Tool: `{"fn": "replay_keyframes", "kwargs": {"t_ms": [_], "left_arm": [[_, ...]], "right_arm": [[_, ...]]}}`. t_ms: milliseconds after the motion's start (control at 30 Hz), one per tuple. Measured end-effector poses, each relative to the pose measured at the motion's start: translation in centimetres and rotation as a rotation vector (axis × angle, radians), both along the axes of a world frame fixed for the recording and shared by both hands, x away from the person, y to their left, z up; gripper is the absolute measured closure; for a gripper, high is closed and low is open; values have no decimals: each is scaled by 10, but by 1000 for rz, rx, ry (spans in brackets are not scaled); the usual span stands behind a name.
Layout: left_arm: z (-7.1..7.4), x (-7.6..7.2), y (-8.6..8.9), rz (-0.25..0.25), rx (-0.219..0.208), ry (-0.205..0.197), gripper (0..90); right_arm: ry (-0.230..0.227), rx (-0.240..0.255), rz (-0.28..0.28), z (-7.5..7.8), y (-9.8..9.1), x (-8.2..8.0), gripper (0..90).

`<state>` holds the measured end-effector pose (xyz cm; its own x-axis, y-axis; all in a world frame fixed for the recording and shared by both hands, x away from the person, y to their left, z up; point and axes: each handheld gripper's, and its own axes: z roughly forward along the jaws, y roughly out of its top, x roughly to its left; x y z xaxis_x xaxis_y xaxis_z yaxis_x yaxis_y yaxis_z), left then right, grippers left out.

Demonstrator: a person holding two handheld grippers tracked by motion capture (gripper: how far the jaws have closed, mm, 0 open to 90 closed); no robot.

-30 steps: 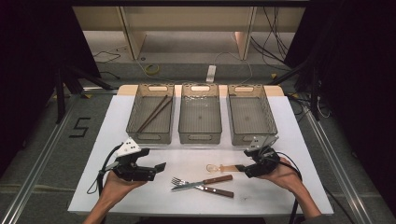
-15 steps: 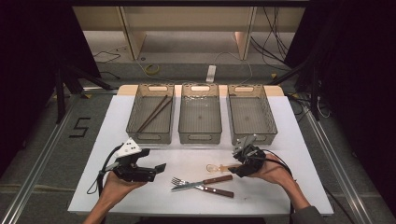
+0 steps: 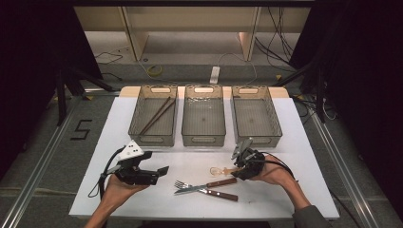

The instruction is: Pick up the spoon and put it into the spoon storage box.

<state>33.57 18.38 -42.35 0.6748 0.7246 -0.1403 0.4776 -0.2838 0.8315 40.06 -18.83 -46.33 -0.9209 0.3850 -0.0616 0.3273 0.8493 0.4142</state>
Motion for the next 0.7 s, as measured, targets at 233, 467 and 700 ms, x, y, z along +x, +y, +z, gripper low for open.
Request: {"fn": "replay_keyframes", "kwargs": {"t_ms": [233,467,700], "left_arm": [[-1,0,-1,-3,2,3,140],[-1,0,-1,-2,2,3,140],[-1,0,-1,-2,5,1,141]], "right_arm": [[1,-22,44,-1,1,0,673],[10,-30,52,0,5,-2,754],[9,-36,61,1,5,-4,768]]}}
